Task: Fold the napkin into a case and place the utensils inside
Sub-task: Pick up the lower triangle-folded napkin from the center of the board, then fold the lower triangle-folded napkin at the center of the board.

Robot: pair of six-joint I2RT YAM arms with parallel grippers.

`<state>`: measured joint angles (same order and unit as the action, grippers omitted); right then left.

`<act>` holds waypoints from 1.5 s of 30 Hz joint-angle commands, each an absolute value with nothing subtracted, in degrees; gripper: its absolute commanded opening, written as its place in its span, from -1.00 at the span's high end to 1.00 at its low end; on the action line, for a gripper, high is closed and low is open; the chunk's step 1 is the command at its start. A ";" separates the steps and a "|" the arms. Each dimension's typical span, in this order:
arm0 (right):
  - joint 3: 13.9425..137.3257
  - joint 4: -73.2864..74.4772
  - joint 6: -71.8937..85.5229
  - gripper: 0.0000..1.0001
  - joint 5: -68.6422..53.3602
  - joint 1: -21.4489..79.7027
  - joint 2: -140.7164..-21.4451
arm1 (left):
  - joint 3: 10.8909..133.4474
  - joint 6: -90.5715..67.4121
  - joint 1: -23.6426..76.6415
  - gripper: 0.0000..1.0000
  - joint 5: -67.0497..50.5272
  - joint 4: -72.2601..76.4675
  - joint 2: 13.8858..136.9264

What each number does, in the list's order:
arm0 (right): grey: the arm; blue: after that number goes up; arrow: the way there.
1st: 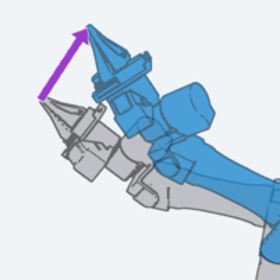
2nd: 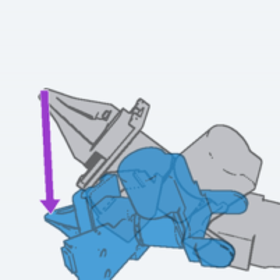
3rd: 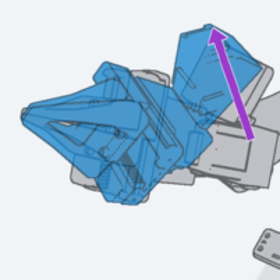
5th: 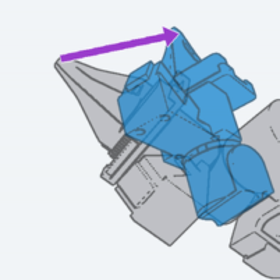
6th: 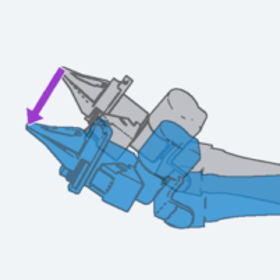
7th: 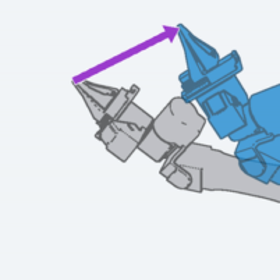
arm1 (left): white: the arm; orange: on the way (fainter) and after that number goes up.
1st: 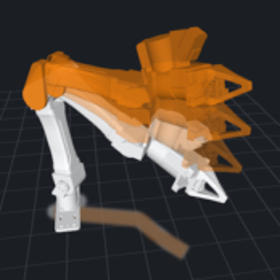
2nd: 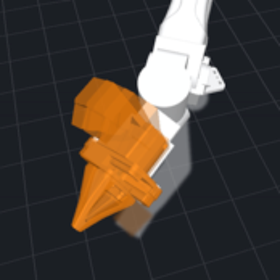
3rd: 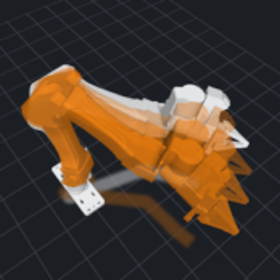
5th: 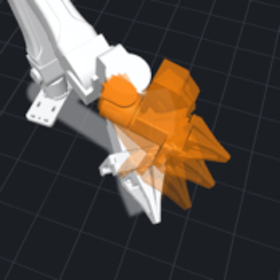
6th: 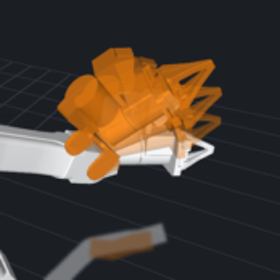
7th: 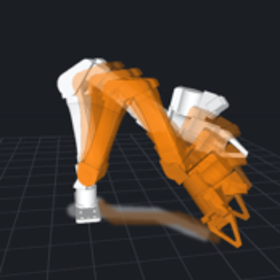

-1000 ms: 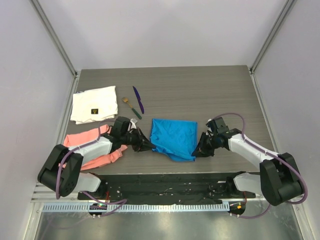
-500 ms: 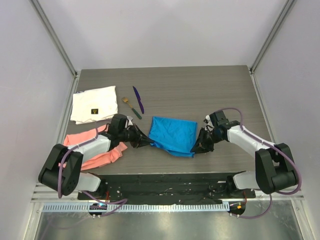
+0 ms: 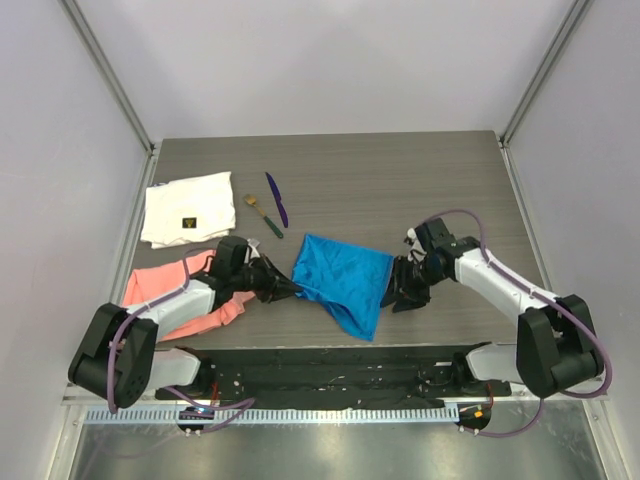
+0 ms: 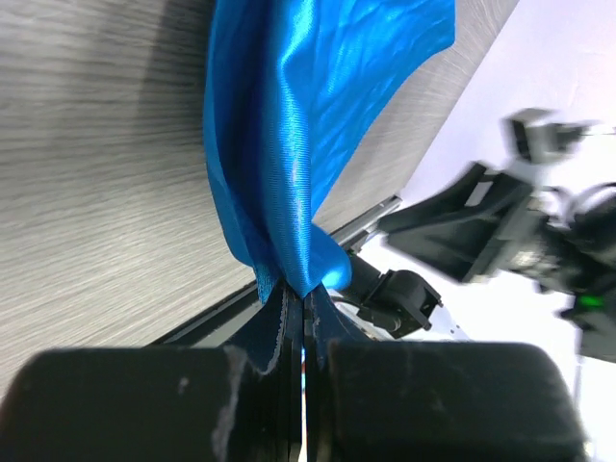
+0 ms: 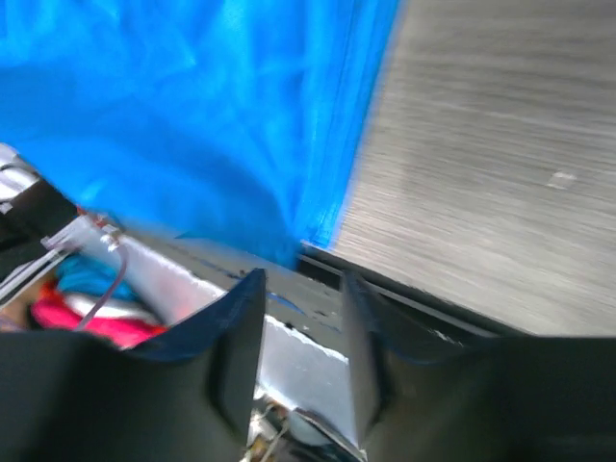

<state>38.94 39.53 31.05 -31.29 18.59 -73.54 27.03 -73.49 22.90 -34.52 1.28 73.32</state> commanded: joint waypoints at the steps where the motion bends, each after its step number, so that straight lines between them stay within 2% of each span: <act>1: 53.68 45.96 25.23 0.07 -21.89 18.63 -75.22 | 25.76 -74.00 22.41 0.99 -33.31 0.44 69.79; 4: 61.15 45.53 22.86 0.04 -24.59 18.81 -80.05 | 25.66 -74.00 22.32 0.99 -33.05 0.18 68.82; 9: 68.90 38.33 20.83 0.18 -22.33 25.91 -89.37 | 25.75 -73.83 22.32 1.00 -32.78 -1.49 68.38; 13: 67.59 29.29 22.67 0.51 -25.83 27.86 -95.96 | 26.19 -73.83 22.24 1.00 -32.17 -1.84 68.03; 14: 66.80 28.48 22.94 0.65 -25.93 28.04 -96.93 | 26.54 -73.65 22.32 0.99 -32.17 -1.93 68.11; 17: 63.56 24.79 23.20 0.84 -26.28 28.04 -98.87 | 26.63 -73.56 22.06 0.99 -31.91 -1.85 68.29; 20: 59.44 21.89 22.76 0.91 -26.19 28.21 -98.79 | 26.81 -73.39 21.71 0.99 -31.73 -1.76 68.47; 26: 51.87 16.70 24.69 0.98 -25.23 28.30 -98.35 | 26.98 -73.65 21.09 1.00 -31.64 -0.53 69.70; 35: 42.12 12.14 31.27 0.98 -21.80 28.39 -93.09 | 28.74 -75.23 19.95 1.00 -30.15 2.37 70.49; 45: 34.80 6.68 38.23 0.98 -20.21 29.00 -86.40 | 33.83 -76.91 19.60 1.00 -30.23 6.15 79.35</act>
<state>36.32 7.55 35.79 -23.90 28.56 -87.48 30.30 -75.94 20.12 -30.57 2.07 76.42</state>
